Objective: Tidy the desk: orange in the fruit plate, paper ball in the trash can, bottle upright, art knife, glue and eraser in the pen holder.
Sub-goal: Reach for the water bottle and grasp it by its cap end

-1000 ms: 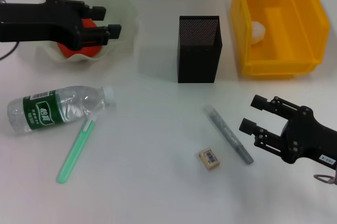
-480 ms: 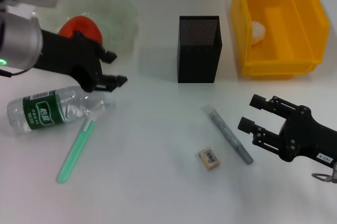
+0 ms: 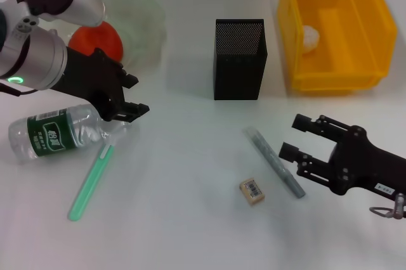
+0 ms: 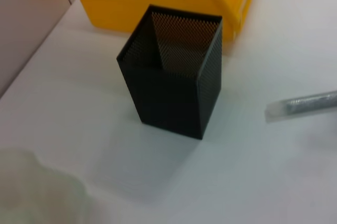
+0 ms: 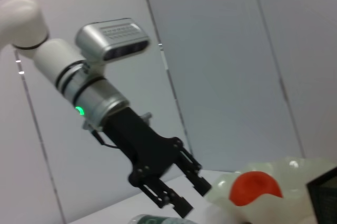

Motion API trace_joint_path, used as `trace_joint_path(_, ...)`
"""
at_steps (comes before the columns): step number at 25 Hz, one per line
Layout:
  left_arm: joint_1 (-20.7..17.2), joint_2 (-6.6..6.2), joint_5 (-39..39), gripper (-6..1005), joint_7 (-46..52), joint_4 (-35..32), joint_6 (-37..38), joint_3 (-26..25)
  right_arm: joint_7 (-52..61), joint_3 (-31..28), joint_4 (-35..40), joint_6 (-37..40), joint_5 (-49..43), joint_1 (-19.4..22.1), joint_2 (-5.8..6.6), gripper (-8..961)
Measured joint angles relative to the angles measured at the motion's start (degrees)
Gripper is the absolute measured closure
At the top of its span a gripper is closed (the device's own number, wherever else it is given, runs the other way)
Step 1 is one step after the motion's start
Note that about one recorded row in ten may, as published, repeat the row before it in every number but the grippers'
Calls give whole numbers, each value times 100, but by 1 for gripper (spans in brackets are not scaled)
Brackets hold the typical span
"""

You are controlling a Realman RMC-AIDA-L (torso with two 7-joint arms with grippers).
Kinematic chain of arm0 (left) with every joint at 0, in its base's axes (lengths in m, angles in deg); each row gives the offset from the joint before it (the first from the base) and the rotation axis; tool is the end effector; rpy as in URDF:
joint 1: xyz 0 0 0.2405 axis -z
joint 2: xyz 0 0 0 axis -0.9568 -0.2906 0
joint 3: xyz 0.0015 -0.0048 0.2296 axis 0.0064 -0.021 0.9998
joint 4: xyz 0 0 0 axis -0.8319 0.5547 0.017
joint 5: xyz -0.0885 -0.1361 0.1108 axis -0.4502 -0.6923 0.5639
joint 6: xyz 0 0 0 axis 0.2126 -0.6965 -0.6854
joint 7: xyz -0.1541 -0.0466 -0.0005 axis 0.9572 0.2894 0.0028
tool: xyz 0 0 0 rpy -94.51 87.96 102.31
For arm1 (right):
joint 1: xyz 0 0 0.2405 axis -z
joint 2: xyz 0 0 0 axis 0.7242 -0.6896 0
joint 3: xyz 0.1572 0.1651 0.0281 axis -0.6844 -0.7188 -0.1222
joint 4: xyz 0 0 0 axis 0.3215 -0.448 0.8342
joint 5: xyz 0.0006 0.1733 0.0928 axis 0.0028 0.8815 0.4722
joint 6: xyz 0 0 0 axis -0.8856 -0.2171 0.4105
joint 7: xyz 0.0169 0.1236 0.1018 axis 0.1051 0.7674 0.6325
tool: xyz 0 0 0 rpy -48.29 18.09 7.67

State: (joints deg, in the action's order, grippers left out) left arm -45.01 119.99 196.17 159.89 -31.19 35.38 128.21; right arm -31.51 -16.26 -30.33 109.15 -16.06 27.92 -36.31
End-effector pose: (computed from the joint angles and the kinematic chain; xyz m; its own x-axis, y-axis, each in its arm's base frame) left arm -0.1606 0.3291 0.0143 0.9502 0.2268 -0.2135 0.1394 -0.9227 -0.3595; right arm 0.2545 0.2318 -0.0299 0.6127 -0.2069 -0.7628 -0.4921 -0.8551 -0.1633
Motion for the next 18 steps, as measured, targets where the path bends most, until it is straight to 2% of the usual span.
trace_joint_path(10,44,18,313,432,277,117,1,445,0,160,-229,-53,-4,-311,-3,301)
trace_joint_path(18,129,26,615,411,430,164,-50,678,-2,161,-403,8,22,-351,-18,300)
